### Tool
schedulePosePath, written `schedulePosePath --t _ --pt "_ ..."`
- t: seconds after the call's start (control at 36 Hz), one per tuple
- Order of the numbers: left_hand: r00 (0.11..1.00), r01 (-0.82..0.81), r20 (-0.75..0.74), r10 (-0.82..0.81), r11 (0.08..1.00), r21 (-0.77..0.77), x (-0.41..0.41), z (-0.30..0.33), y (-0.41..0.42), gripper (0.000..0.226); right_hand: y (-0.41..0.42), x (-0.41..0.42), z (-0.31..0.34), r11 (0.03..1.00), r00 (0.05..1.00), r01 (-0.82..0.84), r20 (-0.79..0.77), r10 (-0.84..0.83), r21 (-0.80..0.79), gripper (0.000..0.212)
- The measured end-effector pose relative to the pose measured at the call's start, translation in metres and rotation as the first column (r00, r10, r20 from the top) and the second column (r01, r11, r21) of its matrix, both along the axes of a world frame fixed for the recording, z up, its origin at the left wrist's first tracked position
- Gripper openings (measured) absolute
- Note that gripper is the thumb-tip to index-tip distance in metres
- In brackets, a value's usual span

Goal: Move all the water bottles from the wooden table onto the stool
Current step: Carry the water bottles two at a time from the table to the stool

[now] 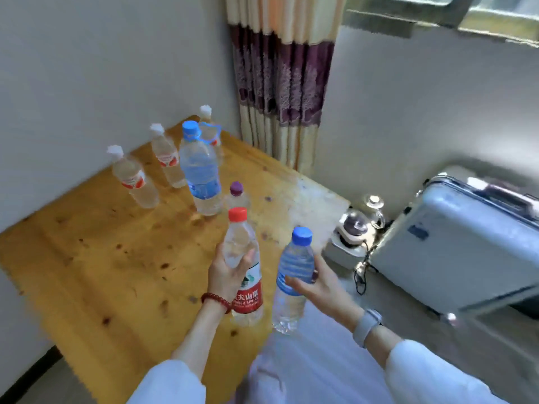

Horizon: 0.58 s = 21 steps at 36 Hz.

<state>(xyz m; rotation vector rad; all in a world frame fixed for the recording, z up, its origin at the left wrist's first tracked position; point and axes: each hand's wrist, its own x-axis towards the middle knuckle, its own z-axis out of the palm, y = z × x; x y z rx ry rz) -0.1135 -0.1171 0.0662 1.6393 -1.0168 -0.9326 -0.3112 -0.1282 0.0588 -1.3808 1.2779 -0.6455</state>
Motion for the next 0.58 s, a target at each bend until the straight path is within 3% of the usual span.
schedulePosePath --t 0.11,0.25,0.36,0.44,0.58 --pt "0.971 0.240 0.019 -0.240 0.970 -0.034 -0.106 0.010 0.019 0.075 0.058 -0.108 0.017 0.965 0.966 0.260 0.011 -0.259 -0.028 0.041" --pt "0.866 0.500 0.013 -0.500 0.866 -0.002 -0.249 0.021 0.051 0.075 0.137 -0.237 0.040 0.849 0.844 0.525 -0.092 -0.529 -0.064 0.036" --pt "0.694 0.720 0.018 -0.720 0.694 0.024 -0.358 0.025 0.075 0.051 0.204 -0.326 0.046 0.712 0.687 0.693 -0.198 -0.699 -0.111 0.046" --pt "0.531 0.845 0.074 -0.844 0.534 0.035 -0.438 0.026 0.093 0.030 0.252 -0.385 0.042 0.594 0.569 0.796 -0.191 -0.800 -0.119 0.050" --pt "0.304 0.949 0.113 -0.946 0.310 0.048 -0.575 0.026 0.139 0.031 0.331 -0.475 0.033 0.338 0.295 0.931 -0.266 -0.918 -0.133 0.066"
